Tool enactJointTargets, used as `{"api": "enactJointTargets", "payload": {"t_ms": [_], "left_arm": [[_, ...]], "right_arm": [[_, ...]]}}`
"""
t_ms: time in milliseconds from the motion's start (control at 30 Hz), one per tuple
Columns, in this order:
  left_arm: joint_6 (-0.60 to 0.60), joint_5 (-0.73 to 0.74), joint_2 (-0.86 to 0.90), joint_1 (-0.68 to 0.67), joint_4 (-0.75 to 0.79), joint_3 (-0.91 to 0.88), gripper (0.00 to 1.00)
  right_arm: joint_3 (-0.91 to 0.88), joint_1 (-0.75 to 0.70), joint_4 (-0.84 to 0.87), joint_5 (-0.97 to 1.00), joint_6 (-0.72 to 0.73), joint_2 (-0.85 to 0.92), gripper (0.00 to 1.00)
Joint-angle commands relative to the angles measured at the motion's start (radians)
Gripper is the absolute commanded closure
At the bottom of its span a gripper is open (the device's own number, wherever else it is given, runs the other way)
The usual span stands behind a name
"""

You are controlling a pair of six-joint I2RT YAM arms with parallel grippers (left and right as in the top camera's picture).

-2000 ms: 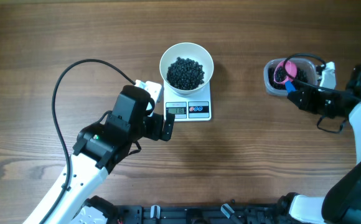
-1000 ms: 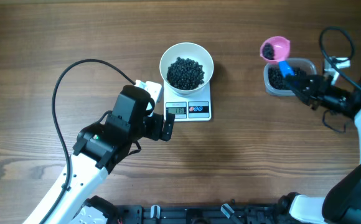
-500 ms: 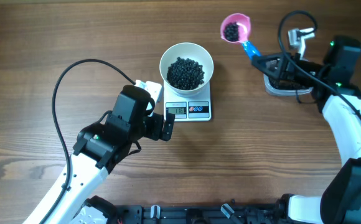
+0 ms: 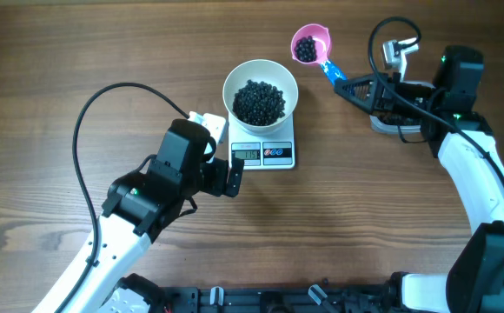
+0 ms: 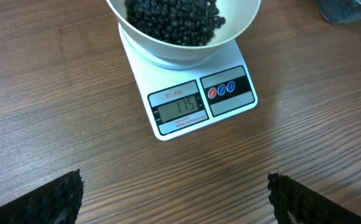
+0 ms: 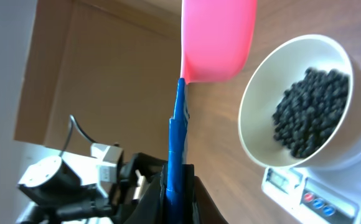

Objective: Scoop item into bowl and weigh 150g on scale
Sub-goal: 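Lift the filled scoop and carry it left over the white bowl, then tilt the scoop with the right gripper to pour beans into the bowl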

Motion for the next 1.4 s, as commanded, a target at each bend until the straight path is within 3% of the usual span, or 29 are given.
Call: {"api": "enactJointTargets", "payload": {"t_ms": [0,267,600,900,1167,1367], "left_arm": [[0.02,-0.006,0.0,-0.004,0.003,0.003,0.0],[0.02,-0.006,0.0,-0.005,0.003,0.003,0.0],[0.02,-0.006,0.0,-0.004,0.002,0.003,0.0],[0.02,-0.006,0.0,-0.004,0.003,0.003,0.0],[0.02,-0.006,0.0,-0.005,0.002,0.003,0.0],[0.02,-0.006,0.0,-0.005,0.003,0.003,0.0]], "right_arm": [[0.005,0.005,0.002,0.081,-0.121,0.008,0.96],[0.005,0.052,-0.019,0.217,-0.319,0.008,0.96],[0.005,0.203,-0.026,0.392,-0.431,0.008,0.96],[0.005,0.211,-0.073,0.434,-0.579,0.008,0.96],[0.005,0.246,-0.116,0.541,-0.616,0.008,0.96],[0.005,0.314,-0.179,0.701,-0.747,0.008,0.96]]}}
